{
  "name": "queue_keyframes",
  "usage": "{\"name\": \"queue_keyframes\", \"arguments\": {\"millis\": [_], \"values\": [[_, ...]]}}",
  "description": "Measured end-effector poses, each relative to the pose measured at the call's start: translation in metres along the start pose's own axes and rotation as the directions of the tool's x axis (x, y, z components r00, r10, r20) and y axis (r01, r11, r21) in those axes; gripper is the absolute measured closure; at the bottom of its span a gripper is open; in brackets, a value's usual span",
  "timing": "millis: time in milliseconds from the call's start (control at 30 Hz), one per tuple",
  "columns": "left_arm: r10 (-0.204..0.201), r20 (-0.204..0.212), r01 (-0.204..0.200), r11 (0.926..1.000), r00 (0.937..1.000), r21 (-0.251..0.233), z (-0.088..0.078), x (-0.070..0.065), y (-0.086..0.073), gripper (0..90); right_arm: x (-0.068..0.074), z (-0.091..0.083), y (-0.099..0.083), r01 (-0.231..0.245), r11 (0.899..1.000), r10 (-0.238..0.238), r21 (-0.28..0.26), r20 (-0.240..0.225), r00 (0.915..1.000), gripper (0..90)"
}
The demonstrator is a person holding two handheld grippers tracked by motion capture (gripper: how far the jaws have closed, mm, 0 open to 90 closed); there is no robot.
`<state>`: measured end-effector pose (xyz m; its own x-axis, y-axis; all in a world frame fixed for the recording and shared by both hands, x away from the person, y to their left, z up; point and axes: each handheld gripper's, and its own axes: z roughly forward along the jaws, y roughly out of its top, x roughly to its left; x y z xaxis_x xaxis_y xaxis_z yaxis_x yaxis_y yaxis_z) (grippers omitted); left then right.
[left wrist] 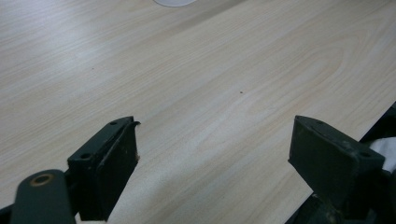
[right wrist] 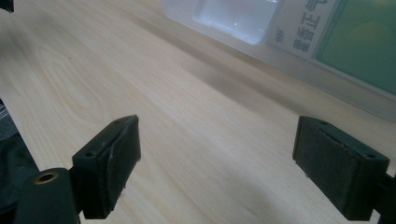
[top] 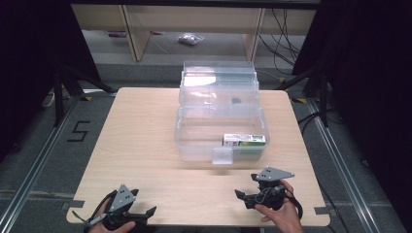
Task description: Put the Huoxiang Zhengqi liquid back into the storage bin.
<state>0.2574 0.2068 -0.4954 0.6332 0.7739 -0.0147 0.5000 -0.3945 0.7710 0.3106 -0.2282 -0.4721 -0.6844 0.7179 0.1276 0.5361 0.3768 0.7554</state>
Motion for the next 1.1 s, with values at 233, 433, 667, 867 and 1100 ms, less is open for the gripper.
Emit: {"name": "queue_keyframes", "arguments": {"millis": [233,433,667,867,1100], "values": [[-0.009,0.016,0.009,1.0000,0.9998,0.004,0.001,0.000,0.000,14.8,0.000,-0.002,-0.007,-0.012,1.000,0.012,0.002,-0.004,0.9999,16.0],[-0.010,0.017,0.010,0.9999,0.9998,0.007,0.000,0.001,0.000,14.8,-0.002,-0.006,-0.013,-0.047,0.999,0.047,0.005,0.009,0.9989,16.1],[-0.009,0.019,0.009,0.9999,0.9998,0.007,0.000,0.001,0.000,14.8,-0.004,-0.014,-0.023,-0.030,0.999,0.030,0.012,0.025,0.9992,16.0],[-0.019,0.015,0.019,0.9998,0.9997,0.006,0.002,0.000,-0.001,14.8,-0.006,-0.017,-0.027,-0.038,0.999,0.038,0.012,0.026,0.9990,16.1],[-0.009,0.007,0.009,1.0000,0.9999,0.005,0.002,0.001,0.000,14.8,-0.007,-0.017,-0.027,-0.001,1.000,0.001,0.013,0.050,0.9988,16.1]]}}
